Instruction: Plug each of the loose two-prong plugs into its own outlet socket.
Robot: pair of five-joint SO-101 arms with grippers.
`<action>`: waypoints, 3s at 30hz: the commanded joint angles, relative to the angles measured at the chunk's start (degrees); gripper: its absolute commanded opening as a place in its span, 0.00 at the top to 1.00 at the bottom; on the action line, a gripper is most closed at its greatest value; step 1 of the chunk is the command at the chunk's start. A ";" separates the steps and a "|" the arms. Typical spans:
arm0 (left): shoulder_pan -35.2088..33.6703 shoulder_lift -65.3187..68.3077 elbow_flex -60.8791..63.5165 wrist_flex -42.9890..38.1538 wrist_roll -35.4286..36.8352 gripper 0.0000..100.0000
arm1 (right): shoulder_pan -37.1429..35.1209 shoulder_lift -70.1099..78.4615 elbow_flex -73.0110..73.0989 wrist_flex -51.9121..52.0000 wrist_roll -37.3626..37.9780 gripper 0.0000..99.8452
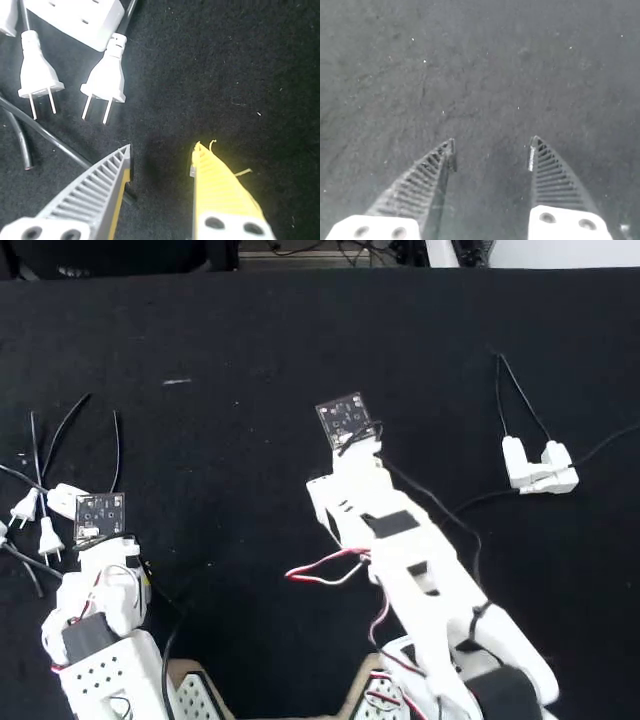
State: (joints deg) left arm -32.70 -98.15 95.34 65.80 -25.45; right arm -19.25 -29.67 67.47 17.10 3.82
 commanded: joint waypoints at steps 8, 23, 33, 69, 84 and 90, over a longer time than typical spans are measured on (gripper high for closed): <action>0.84 -0.09 -4.09 -0.44 0.09 0.80 | -0.18 -9.19 3.82 -2.02 -0.44 0.78; 0.66 0.53 -27.74 10.29 1.67 0.80 | -1.85 -17.63 10.68 -2.02 -0.26 0.78; 0.40 12.40 -45.58 11.43 1.58 0.80 | -1.85 -24.75 15.25 -1.85 0.09 0.78; -5.14 90.73 -73.01 -2.37 43.08 0.70 | -1.93 -25.45 16.40 -1.93 0.09 0.78; -5.41 114.29 -89.36 -2.11 46.86 0.70 | -1.93 -25.45 16.48 -2.02 0.09 0.78; -5.23 119.21 -92.35 -2.02 46.95 0.71 | -1.93 -25.45 16.48 -2.02 0.09 0.78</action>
State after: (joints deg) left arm -37.71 20.70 6.37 63.96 21.05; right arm -20.66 -53.49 84.26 16.40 3.74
